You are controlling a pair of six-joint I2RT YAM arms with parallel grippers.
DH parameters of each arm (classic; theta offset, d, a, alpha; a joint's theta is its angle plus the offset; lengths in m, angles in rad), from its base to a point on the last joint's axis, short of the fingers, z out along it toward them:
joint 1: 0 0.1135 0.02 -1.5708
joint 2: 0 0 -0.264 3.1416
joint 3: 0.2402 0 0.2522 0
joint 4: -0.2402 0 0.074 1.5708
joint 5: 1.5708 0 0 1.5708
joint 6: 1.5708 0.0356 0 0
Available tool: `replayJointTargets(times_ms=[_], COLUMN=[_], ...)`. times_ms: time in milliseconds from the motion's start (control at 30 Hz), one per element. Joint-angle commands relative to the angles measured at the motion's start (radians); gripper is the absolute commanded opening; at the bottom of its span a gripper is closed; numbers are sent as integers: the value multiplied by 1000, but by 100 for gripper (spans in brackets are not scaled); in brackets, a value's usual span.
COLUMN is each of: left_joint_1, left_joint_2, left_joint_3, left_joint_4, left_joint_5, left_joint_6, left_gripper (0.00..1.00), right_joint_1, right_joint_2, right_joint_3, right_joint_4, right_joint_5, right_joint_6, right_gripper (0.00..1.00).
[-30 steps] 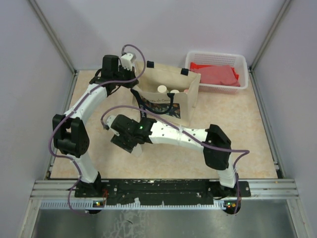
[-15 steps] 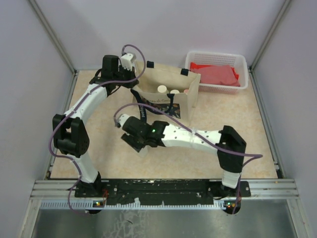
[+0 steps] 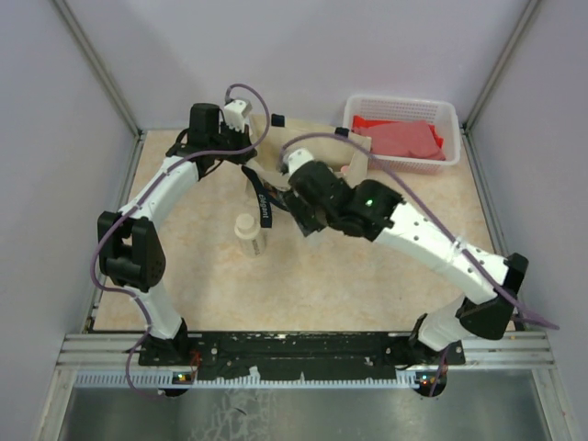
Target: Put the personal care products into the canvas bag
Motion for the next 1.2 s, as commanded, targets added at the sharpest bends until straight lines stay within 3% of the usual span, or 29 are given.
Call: replayJointTargets(times_ms=[0, 233, 533, 900, 1167], left_joint_1=[5, 5, 5, 5, 5], left_joint_2=[-3, -13, -52, -102, -121], left_joint_3=[-7, 26, 16, -7, -4], left_joint_4=[2, -16, -13, -13, -15], left_joint_5=[-6, -5, 10, 3, 19], left_joint_6=[17, 16, -13, -19, -38], left_gripper=[0, 0, 0, 0, 0], right_joint_1=[-101, -212, -331, -344, -344], right_joint_2=[-82, 60, 321, 525, 598], right_joint_3=[237, 503, 710, 748, 723], right_joint_4=[26, 128, 296, 397, 403], right_joint_5=[67, 19, -218, -353, -314], right_joint_6=[19, -19, 16, 96, 72], right_gripper=[0, 0, 0, 0, 0])
